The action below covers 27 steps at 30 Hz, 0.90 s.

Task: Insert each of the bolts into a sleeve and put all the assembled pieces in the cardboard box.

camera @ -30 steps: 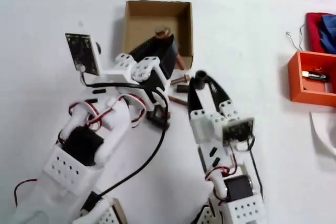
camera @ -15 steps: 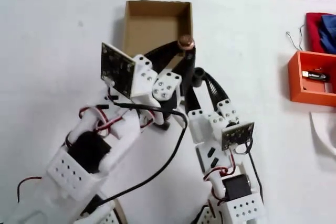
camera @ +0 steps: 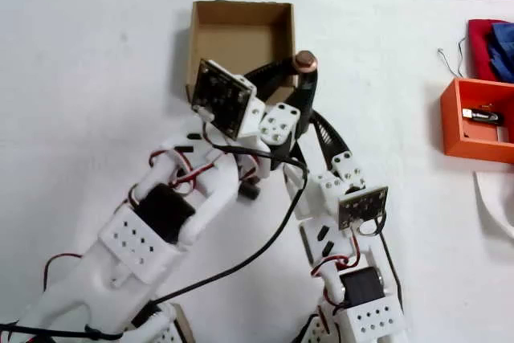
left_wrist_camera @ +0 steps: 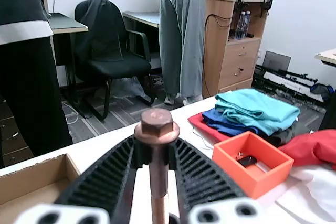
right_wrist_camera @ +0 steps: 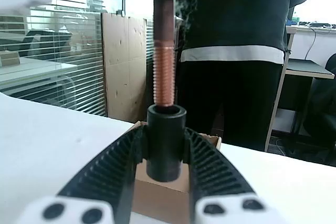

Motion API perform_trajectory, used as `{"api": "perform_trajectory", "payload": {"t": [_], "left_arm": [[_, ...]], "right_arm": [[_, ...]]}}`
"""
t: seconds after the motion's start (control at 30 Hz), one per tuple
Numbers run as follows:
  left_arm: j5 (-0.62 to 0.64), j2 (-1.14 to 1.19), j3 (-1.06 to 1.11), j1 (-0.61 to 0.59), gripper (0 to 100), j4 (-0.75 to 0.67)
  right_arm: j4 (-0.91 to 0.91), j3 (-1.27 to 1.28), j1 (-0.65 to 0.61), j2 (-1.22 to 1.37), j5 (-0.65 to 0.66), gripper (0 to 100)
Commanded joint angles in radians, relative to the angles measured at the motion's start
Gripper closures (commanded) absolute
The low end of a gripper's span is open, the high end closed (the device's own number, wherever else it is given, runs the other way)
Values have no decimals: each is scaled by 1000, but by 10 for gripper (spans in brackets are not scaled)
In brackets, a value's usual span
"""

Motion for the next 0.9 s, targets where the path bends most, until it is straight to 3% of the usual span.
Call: {"api": "perform_trajectory", "payload": {"t": [0.0,0.7,0.87], "left_arm": [[-5,-2,-15,12,972,-28],[-3,6,-4,46,972,75],[-3,8,-4,41,972,155]], "right_arm": [[4,12,-7,2,-2,978],[4,12,-7,-1,-2,978],[4,12,-4,-4,-2,978]]}}
